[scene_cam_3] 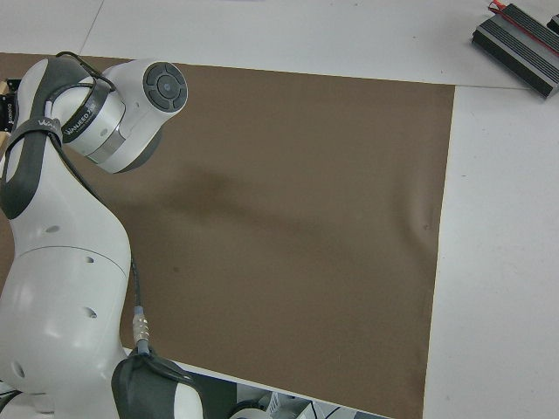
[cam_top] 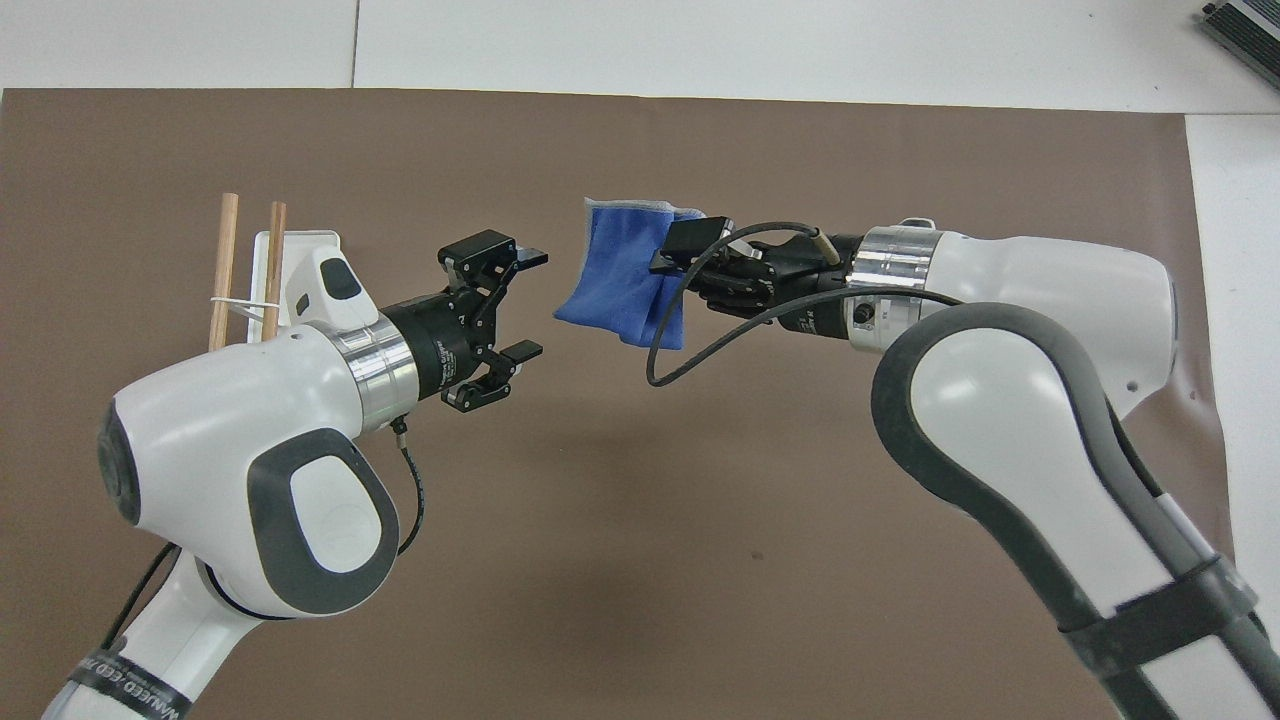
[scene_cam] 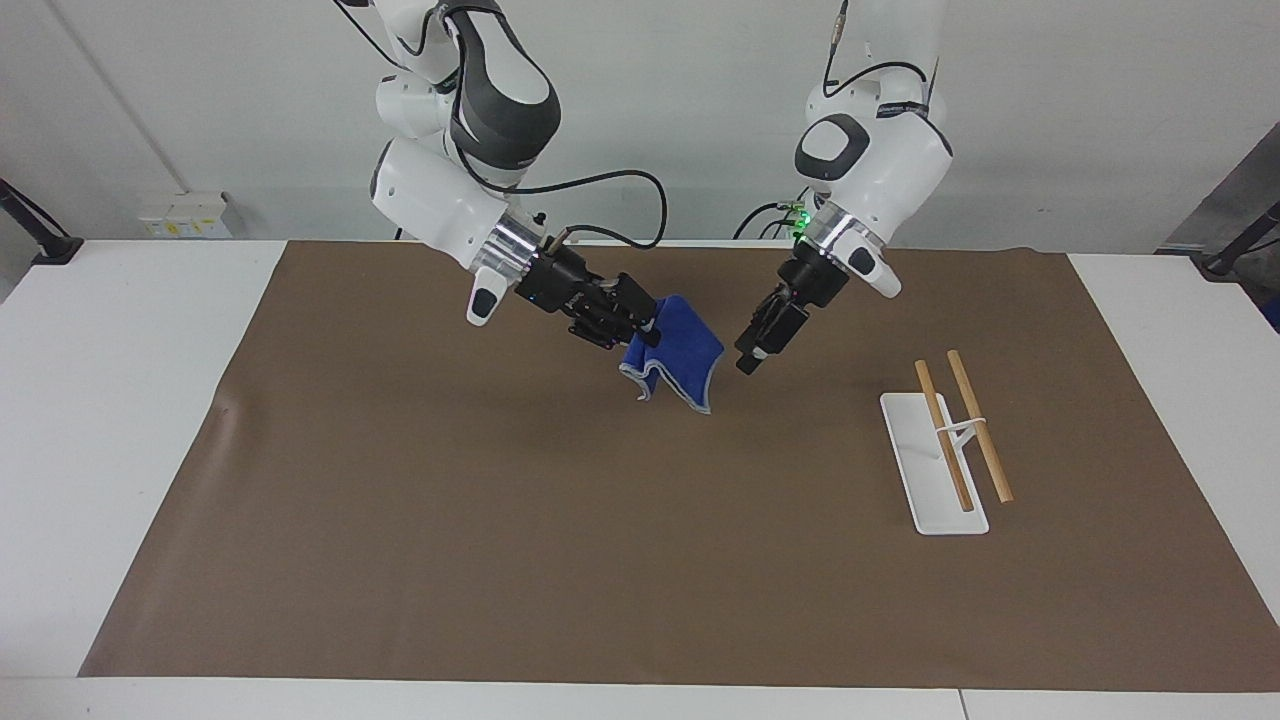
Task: Right arm passes towel to left arm to hang
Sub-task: 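Close the left gripper on the towel edge held by the right gripper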
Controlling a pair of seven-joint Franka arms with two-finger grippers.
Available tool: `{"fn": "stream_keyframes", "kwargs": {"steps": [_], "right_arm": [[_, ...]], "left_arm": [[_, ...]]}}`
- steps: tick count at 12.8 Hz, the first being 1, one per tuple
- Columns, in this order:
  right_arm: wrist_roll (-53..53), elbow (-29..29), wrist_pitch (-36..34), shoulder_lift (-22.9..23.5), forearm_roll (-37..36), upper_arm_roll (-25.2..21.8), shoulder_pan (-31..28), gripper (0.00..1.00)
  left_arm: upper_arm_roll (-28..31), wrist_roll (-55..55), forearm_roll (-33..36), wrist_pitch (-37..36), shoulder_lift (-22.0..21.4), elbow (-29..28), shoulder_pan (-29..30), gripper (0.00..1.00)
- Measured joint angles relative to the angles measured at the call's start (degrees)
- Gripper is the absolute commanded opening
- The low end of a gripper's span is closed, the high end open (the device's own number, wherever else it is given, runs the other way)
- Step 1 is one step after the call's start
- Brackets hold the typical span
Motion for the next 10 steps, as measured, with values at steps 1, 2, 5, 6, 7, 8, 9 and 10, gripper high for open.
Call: {"fn": "stream_keyframes", "kwargs": {"steps": [1,2,5,6,7,8,9,10], "right_arm": [[0.0,0.0,0.0,0.0,0.0,0.0,0.0,0.0],[0.0,0.0,0.0,0.0,0.0,0.0,0.0,0.0],[0.0,0.0,0.0,0.0,0.0,0.0,0.0,0.0],[0.0,0.0,0.0,0.0,0.0,0.0,0.0,0.0],[0.0,0.0,0.0,0.0,0.0,0.0,0.0,0.0],[0.0,0.0,0.0,0.0,0.0,0.0,0.0,0.0],[0.0,0.0,0.0,0.0,0.0,0.0,0.0,0.0],[0.0,0.0,0.0,0.0,0.0,0.0,0.0,0.0]], "left_arm": [[0.05,-2.41,-0.02,0.31,0.05,0.01,-0.54,1.0],[0.02,-4.6,-0.02,0.36,0.05,0.05,-0.87,1.0],[0.08,-7.99,-0.4,2.04,0.07,0.35,-2.03,1.0],[0.05,-8.58,-1.17,3.64,0.16,0.47,-2.48,1.0],[0.07,-9.07,-1.69,5.13,0.28,0.6,-3.0,1.0],[0.09,-9.42,-1.96,6.12,0.41,0.76,-3.46,1.0],[0.06,-9.65,-2.06,6.78,0.56,0.95,-3.73,1.0],[0.06,-9.72,-2.07,7.44,0.74,1.18,-3.79,1.0]]}}
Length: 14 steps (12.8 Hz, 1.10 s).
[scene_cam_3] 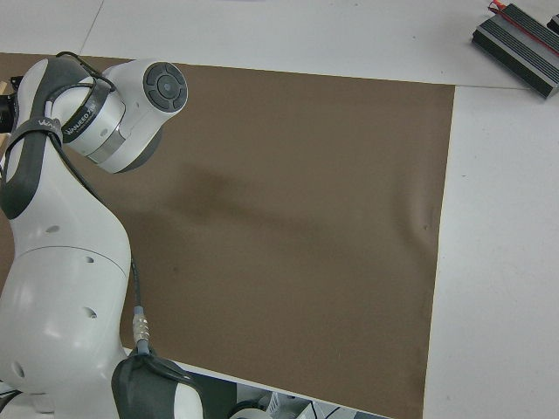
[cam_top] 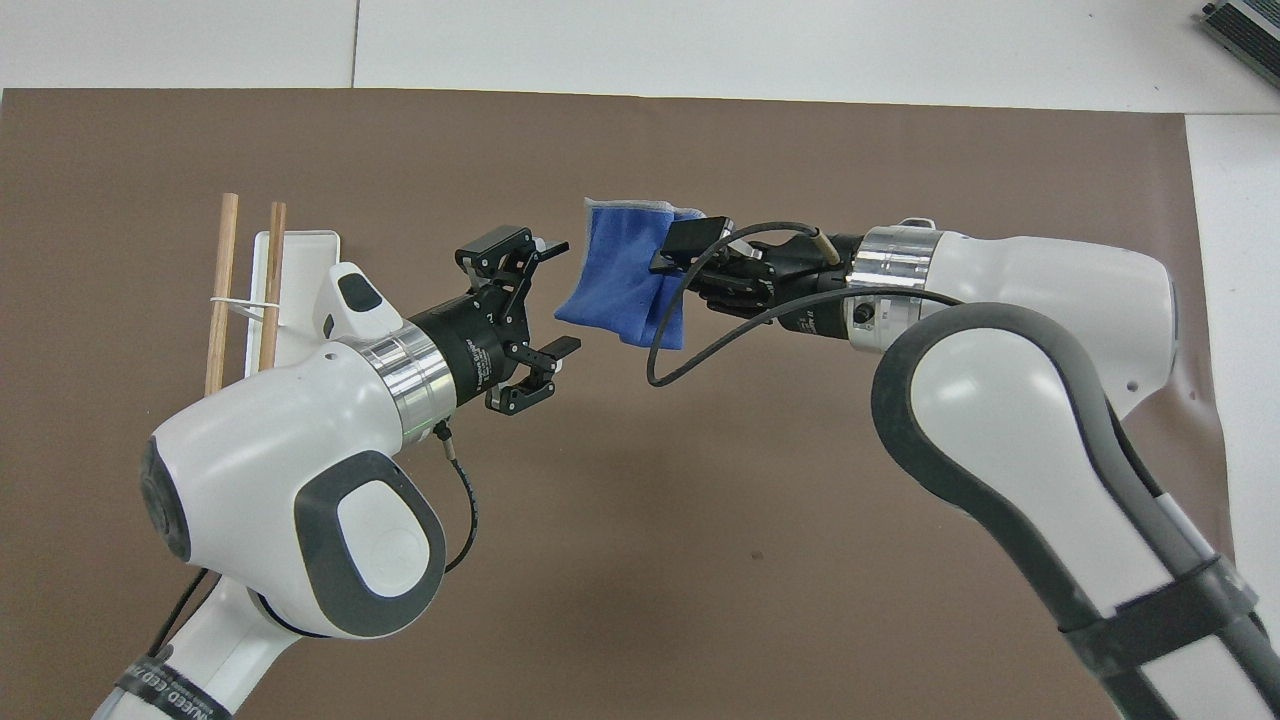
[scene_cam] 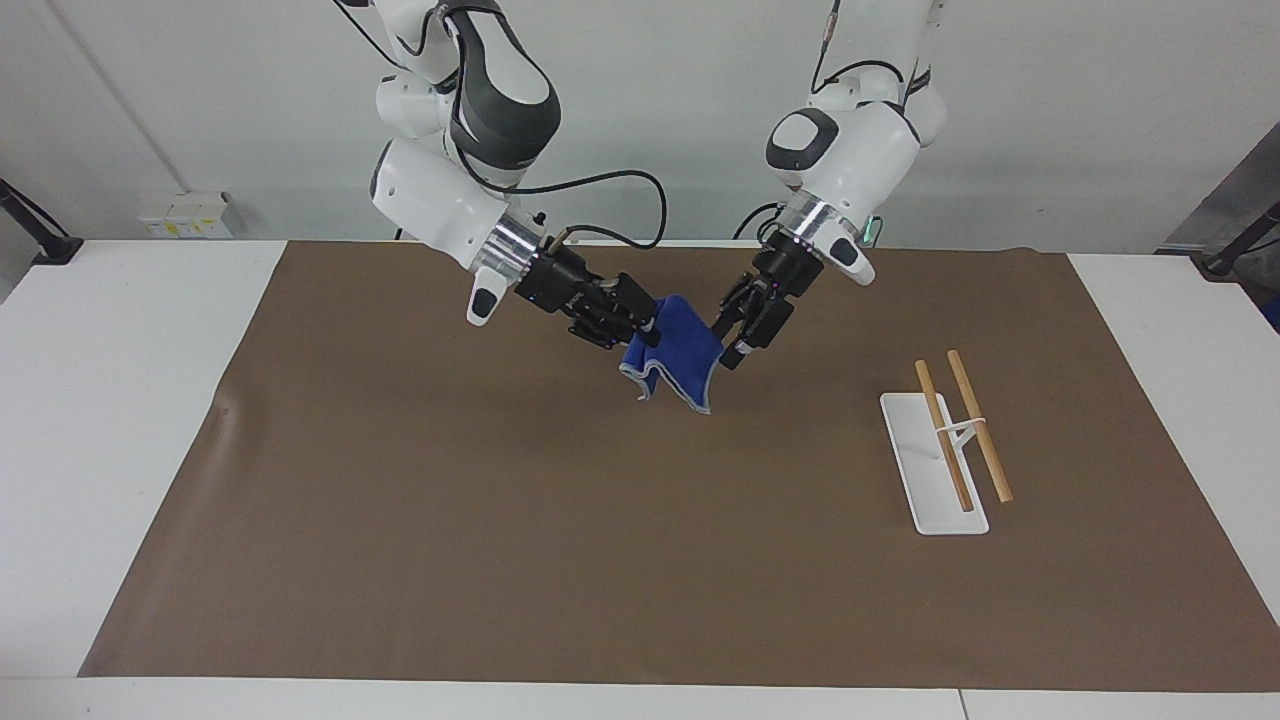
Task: Right arm passes towel to left arm to hang
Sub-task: 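Close the left gripper on the towel edge held by the right gripper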
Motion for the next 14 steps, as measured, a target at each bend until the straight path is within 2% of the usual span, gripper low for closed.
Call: {"fn": "stream_keyframes", "kwargs": {"steps": [1,2,5,8,9,12,13,14], "right_arm": [[0.0,0.0,0.0,0.0,0.0,0.0,0.0,0.0],[0.0,0.0,0.0,0.0,0.0,0.0,0.0,0.0],[0.0,0.0,0.0,0.0,0.0,0.0,0.0,0.0],[0.0,0.0,0.0,0.0,0.0,0.0,0.0,0.0],[0.0,0.0,0.0,0.0,0.0,0.0,0.0,0.0],[0.0,0.0,0.0,0.0,0.0,0.0,0.0,0.0],[0.0,0.0,0.0,0.0,0.0,0.0,0.0,0.06],[0.0,0.0,0.0,0.0,0.0,0.0,0.0,0.47]], "left_arm": [[0.01,-0.01,0.0,1.0,0.23,0.17,-0.11,1.0],[0.03,-0.02,0.0,2.0,0.44,0.29,-0.47,0.91],[0.03,-0.08,-0.02,3.41,1.02,0.4,-1.36,0.52],[0.0,0.77,-0.02,3.41,1.19,0.38,-1.91,0.07],[0.0,1.25,-0.02,3.41,1.25,0.31,-2.14,0.0],[0.04,1.82,-0.02,3.41,1.43,-0.12,-2.21,0.0],[0.05,1.84,-0.02,3.4,1.46,-0.22,-2.21,0.0],[0.07,1.85,-0.02,3.4,1.47,-0.36,-2.21,0.0]]}}
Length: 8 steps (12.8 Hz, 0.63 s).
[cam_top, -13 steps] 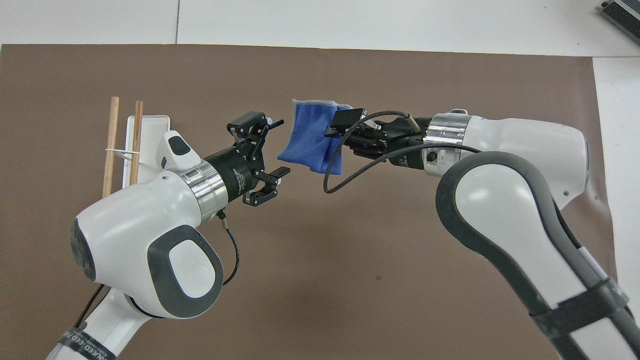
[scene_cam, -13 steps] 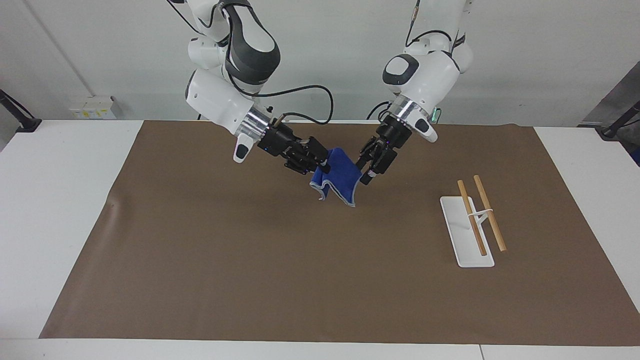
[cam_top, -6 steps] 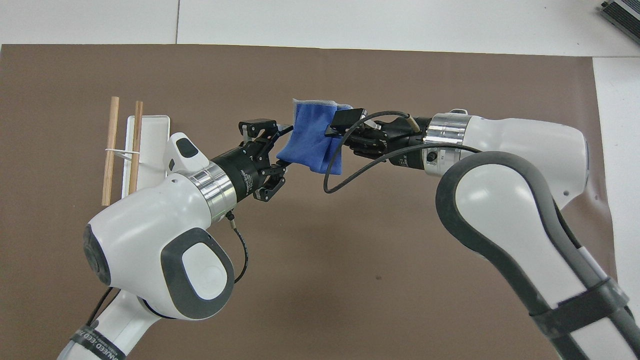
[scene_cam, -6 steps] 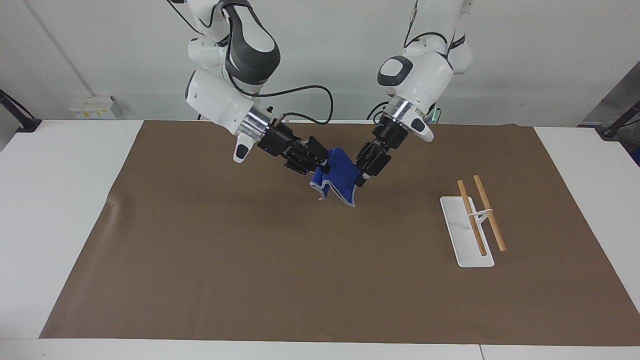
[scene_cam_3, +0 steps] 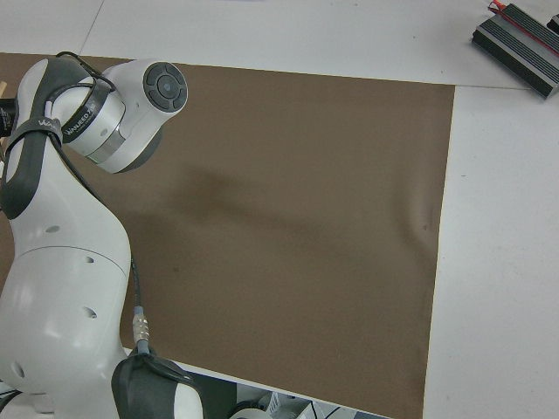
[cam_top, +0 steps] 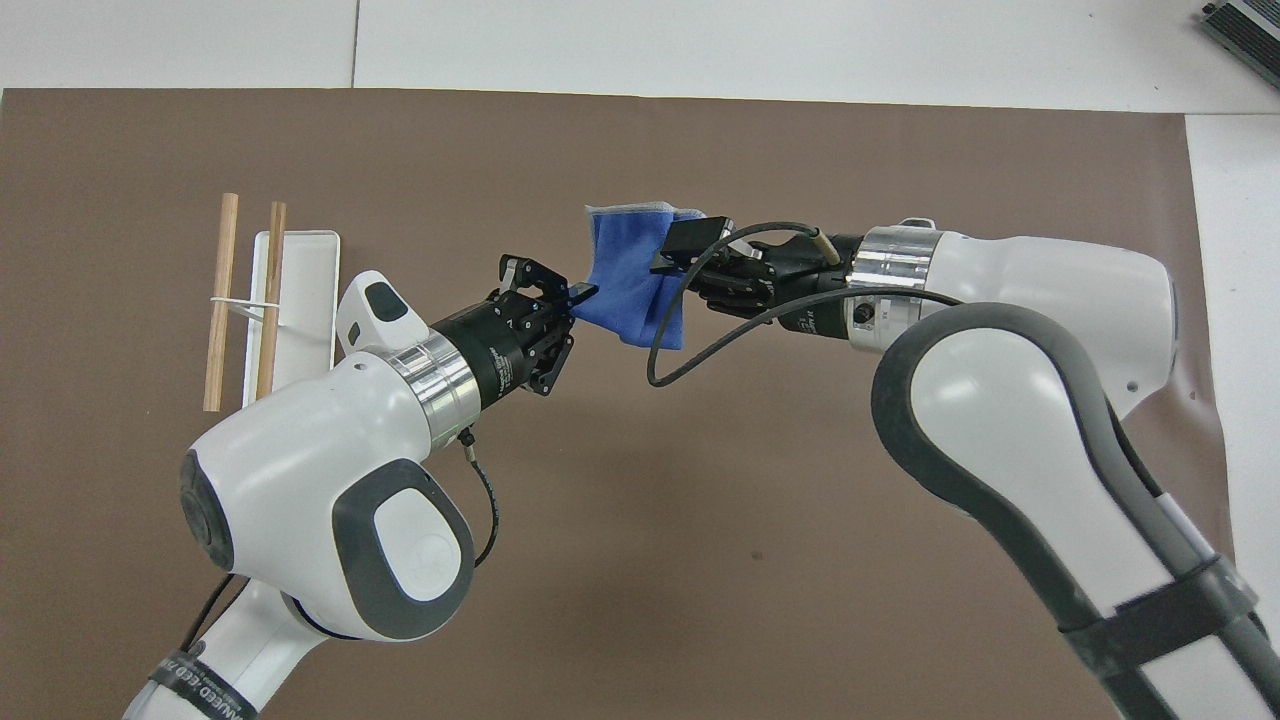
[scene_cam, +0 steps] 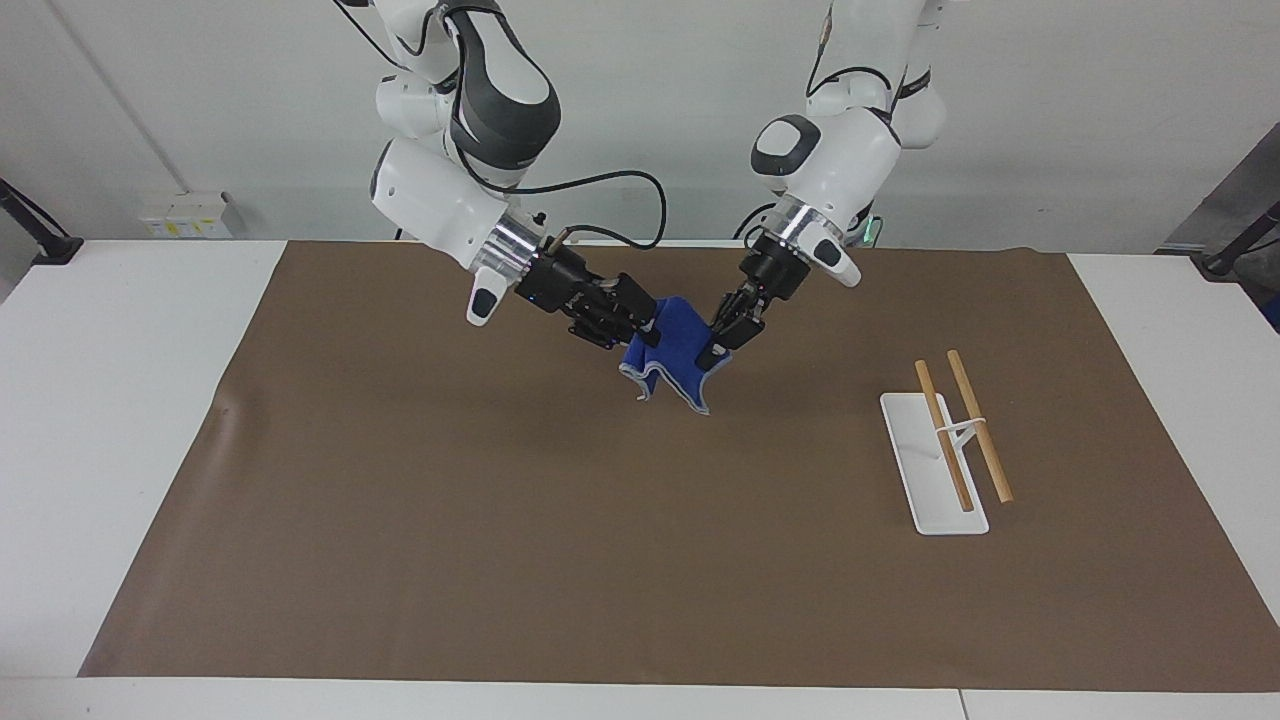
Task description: Right arm passes towel to left arm to hang
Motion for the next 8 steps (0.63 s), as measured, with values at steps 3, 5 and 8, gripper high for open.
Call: {"fn": "stream_keyframes", "kwargs": {"steps": [3,5,8], "right_arm": [[0.0,0.02,0.11,-0.01,-0.01,-0.02,-0.01,1.0],[0.0,0.03,0.14,-0.01,-0.05,-0.05,-0.03,1.0],[-0.09,0.04,0.23,-0.02,-3.98,-0.16,-0.07,1.0]], "left_arm": [[0.29,0.38,0.0,0.0,0.01,-0.29,0.06,0.0],[0.77,3.92,0.0,0.0,0.02,-0.37,0.36,0.0],[1.21,10.55,-0.01,0.02,0.06,-0.43,3.59,0.0]]}}
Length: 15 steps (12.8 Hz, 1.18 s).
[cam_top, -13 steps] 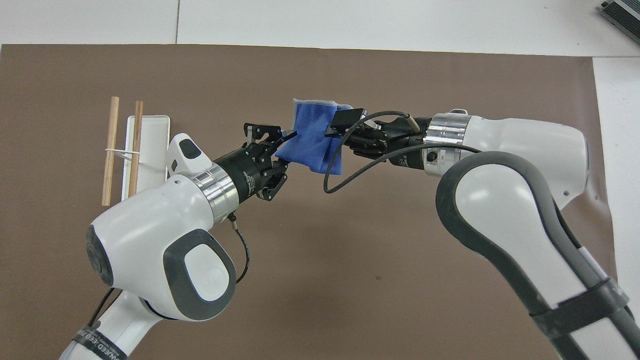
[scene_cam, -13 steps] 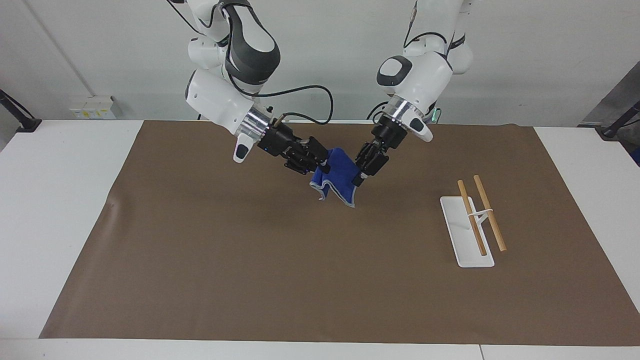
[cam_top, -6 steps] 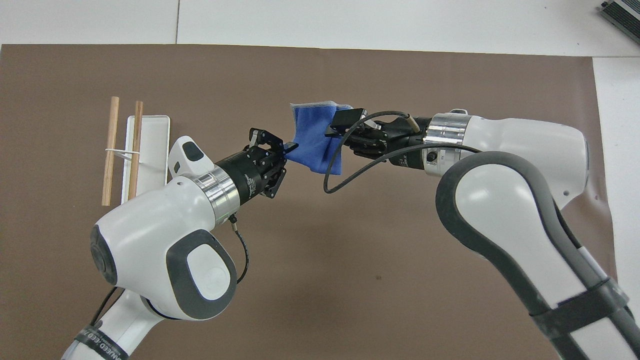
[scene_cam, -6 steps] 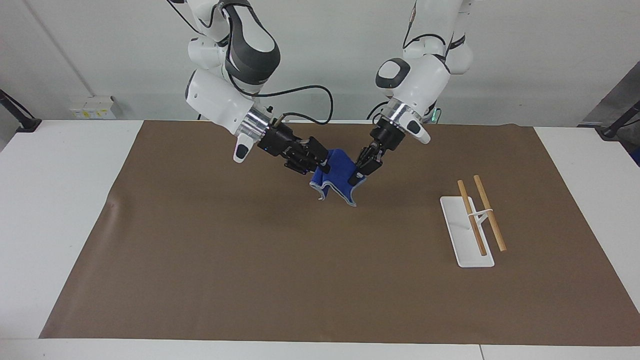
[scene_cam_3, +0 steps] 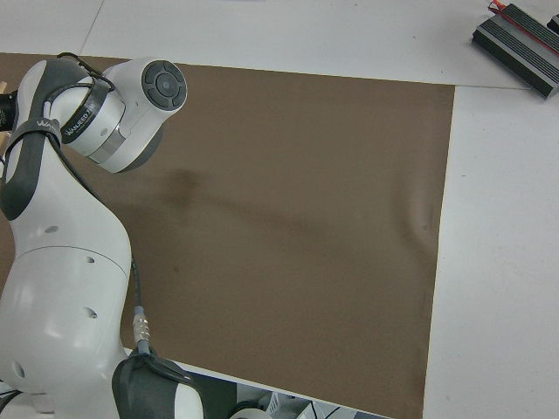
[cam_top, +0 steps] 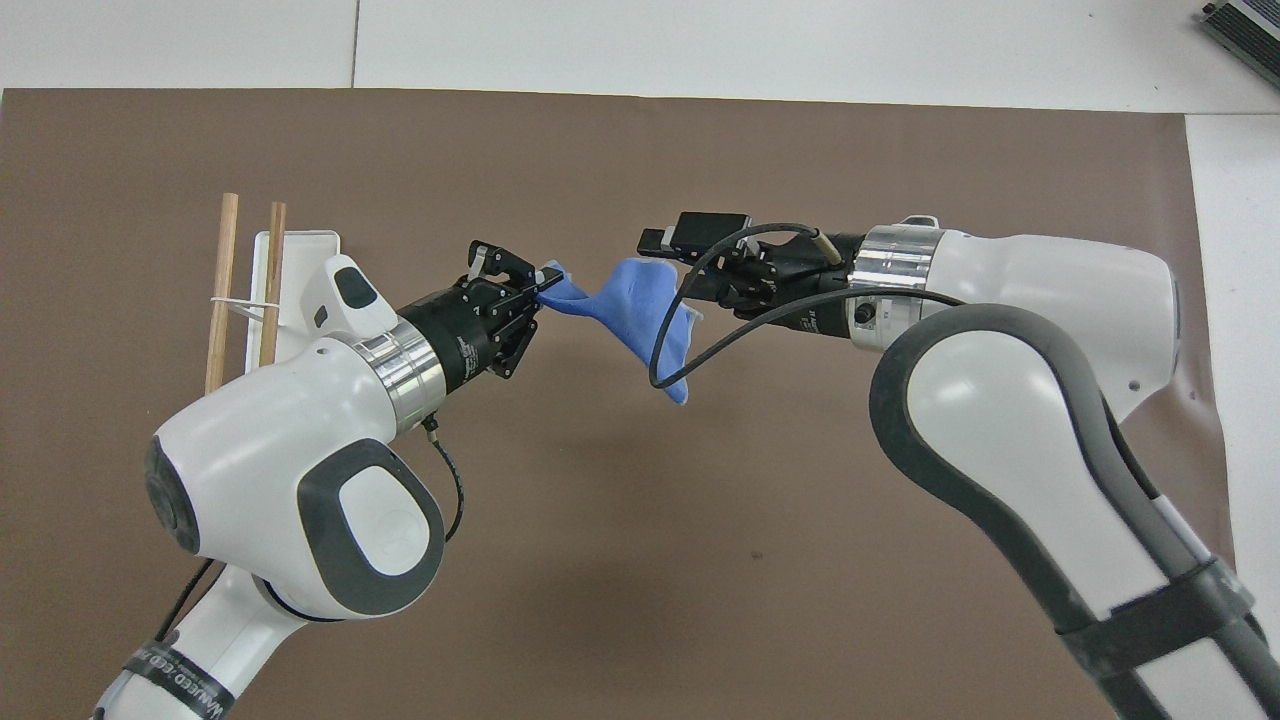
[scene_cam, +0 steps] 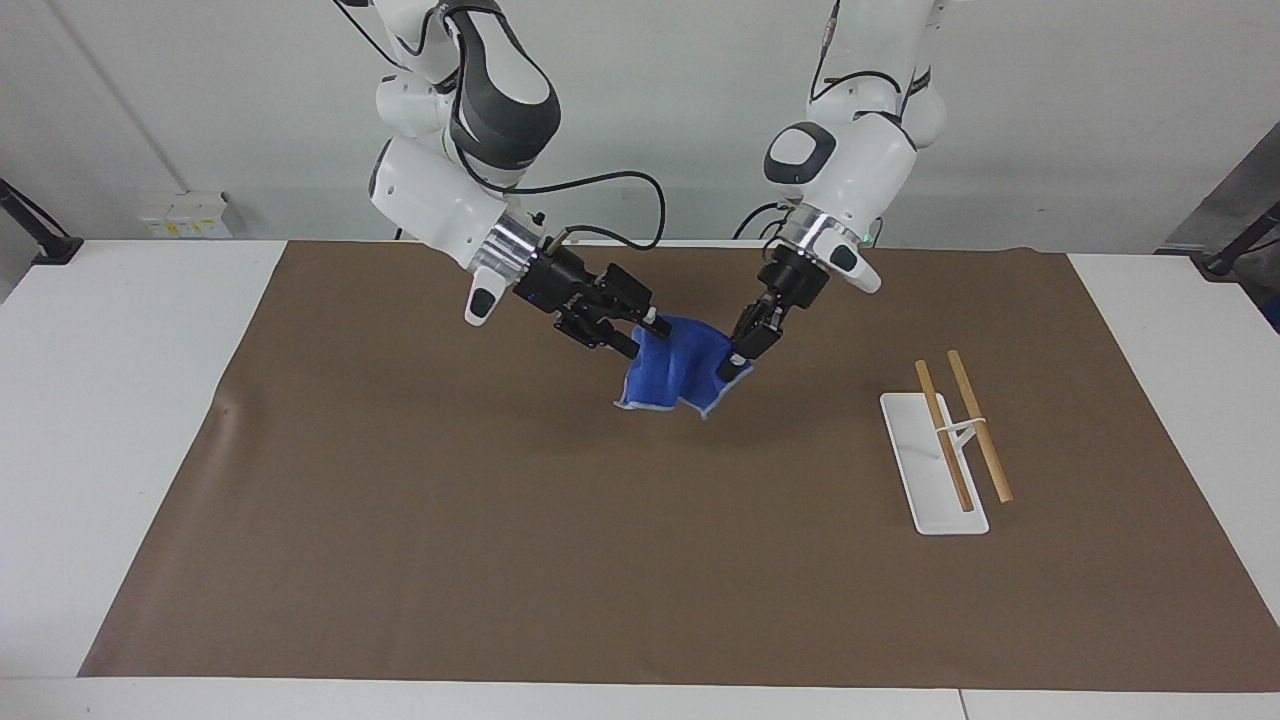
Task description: Right arm passes towel to left arm to hang
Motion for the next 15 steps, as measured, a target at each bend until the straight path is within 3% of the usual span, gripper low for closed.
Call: {"fn": "stream_keyframes", "kwargs": {"steps": [7,12,15], "right_arm": [[0.0,-0.46,0.82,-0.01,-13.9,-0.58,-2.21,1.0],[-0.05,-2.14,0.67,-0.44,-21.37,-0.66,-5.94,1.0],[-0.04,-3.18,-0.49,-1.08,-29.2,-0.66,-7.21,1.0]], "left_arm": [[0.44,13.17,-0.04,-0.05,0.33,-0.02,16.53,0.0],[0.51,14.54,-0.04,-2.9,0.79,-0.11,29.42,0.0],[0.51,14.6,-0.04,-3.47,0.92,-0.13,33.38,0.0]]}}
